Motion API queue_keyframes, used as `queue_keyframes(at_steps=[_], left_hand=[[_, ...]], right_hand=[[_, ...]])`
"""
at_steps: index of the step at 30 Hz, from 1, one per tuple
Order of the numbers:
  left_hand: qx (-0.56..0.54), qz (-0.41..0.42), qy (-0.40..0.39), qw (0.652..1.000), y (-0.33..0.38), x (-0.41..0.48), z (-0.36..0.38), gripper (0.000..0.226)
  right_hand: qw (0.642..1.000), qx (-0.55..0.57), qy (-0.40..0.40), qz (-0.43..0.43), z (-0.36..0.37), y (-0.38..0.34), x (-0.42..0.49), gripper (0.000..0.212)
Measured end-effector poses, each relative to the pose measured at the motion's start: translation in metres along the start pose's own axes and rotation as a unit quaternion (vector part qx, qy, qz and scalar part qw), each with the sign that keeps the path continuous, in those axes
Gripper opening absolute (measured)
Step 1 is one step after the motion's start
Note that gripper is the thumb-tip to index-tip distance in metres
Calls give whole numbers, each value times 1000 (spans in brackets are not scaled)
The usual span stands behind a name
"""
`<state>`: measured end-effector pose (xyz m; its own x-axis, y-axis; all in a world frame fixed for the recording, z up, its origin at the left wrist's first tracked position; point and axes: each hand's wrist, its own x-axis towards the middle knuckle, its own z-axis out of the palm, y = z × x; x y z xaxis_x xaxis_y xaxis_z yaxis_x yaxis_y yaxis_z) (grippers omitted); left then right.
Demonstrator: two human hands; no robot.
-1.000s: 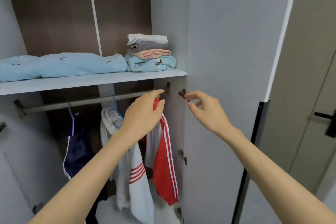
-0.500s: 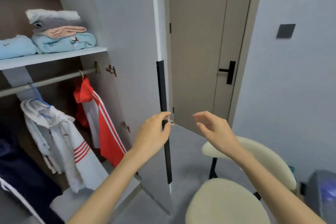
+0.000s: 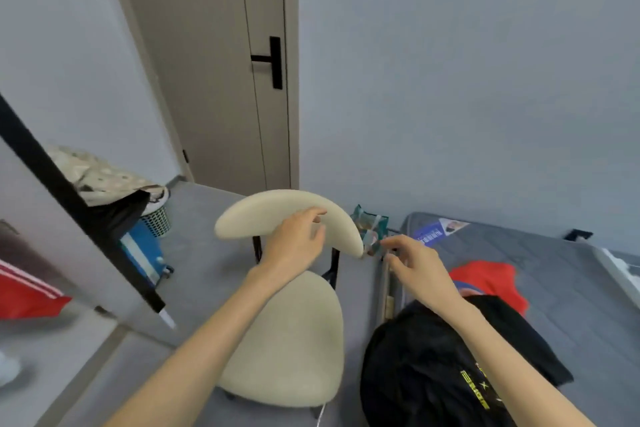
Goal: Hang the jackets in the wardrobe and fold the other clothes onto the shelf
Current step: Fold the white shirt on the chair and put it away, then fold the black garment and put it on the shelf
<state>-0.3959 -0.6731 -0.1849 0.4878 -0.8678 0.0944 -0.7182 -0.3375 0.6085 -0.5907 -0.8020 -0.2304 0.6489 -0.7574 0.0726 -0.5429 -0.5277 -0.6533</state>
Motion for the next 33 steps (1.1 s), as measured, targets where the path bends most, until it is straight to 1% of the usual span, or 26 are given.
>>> queue_keyframes(at_steps=[6, 10, 13, 19, 23, 25, 27, 30, 31, 32, 33], left_hand=[[-21, 4, -81, 997, 24, 9, 92, 38], [-37, 3, -121, 992, 18, 1, 140, 38], [-44, 5, -139, 989, 3, -10, 176, 38], [-62, 26, -143, 987, -50, -32, 262, 39], [-68, 37, -126, 989, -90, -40, 319, 40], [-72, 37, -121, 989, -106, -44, 344, 40], [-73, 37, -118, 990, -116, -49, 366, 40], [-70, 31, -108, 991, -121, -63, 394, 40], [-70, 27, -103, 992, -120, -70, 401, 40], [-69, 23, -96, 993, -119, -76, 407, 40], [-67, 20, -89, 994, -115, -83, 412, 40]], right_hand=[[995, -9, -15, 99, -10, 105, -29, 27], [986, -2, -28, 164, 9, 156, -54, 27], [981, -13, -55, 186, 33, 190, -73, 27], [979, -64, -116, 155, 101, 257, -84, 29], [976, -119, -128, 130, 144, 300, -88, 31], [971, -165, -129, 113, 161, 319, -89, 36], [954, -251, -130, 100, 173, 336, -93, 47], [908, -382, -131, 110, 176, 363, -102, 69], [898, -408, -121, 109, 174, 372, -104, 70], [893, -427, -105, 100, 171, 379, -106, 66], [890, -439, -89, 79, 168, 385, -108, 57]])
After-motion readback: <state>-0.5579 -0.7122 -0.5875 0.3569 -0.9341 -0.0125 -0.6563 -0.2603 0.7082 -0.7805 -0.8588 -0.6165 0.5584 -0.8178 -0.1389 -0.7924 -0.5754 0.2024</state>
